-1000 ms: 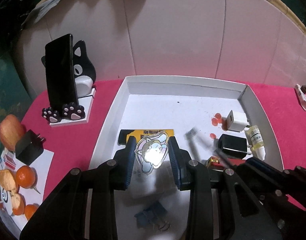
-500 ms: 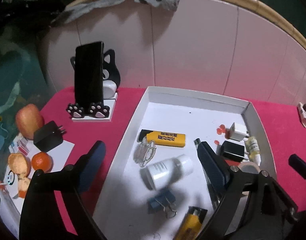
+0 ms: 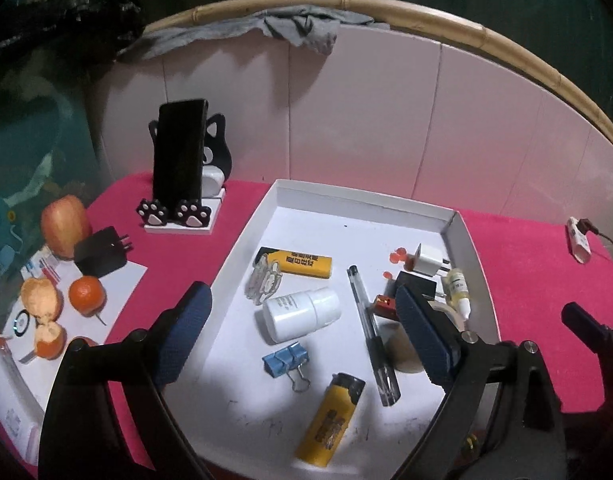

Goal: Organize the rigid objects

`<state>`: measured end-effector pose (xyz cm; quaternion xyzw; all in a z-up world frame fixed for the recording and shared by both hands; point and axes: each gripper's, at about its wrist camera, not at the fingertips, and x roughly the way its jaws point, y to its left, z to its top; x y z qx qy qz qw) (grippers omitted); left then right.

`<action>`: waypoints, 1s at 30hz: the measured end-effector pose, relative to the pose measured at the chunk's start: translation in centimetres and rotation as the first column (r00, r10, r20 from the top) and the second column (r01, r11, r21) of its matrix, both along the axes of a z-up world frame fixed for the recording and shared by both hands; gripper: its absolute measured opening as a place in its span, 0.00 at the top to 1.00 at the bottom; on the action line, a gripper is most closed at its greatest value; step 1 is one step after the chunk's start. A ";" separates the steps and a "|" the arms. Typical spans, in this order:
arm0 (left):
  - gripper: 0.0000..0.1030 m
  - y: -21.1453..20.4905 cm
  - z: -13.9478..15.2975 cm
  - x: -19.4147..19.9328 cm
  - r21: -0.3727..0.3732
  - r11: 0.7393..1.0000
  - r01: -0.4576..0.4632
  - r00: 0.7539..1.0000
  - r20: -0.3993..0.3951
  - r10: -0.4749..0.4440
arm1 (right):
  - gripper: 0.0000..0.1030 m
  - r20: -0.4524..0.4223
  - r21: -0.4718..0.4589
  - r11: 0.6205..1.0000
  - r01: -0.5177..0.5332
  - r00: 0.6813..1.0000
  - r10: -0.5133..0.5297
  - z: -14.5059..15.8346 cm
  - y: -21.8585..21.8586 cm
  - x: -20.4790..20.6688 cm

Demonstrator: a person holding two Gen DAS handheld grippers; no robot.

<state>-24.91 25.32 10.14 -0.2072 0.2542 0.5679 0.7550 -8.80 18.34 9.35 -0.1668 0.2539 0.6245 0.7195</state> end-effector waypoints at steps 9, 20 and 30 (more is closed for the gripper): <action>0.09 -3.5 2.1 -1.0 0.054 0.998 0.022 0.999 0.047 -0.024 | 0.00 0.040 0.041 0.999 0.024 0.999 -0.026 0.5 -2.5 0.1; 0.09 -7.8 4.0 -1.0 0.105 0.994 0.008 0.998 0.059 -0.014 | 0.00 0.029 0.109 0.993 0.041 0.999 -0.044 1.7 -6.1 1.3; 0.09 -10.5 4.8 -0.8 0.070 0.997 0.029 0.999 0.041 -0.032 | 0.00 0.005 0.175 0.983 0.059 0.998 -0.061 3.2 -8.8 2.1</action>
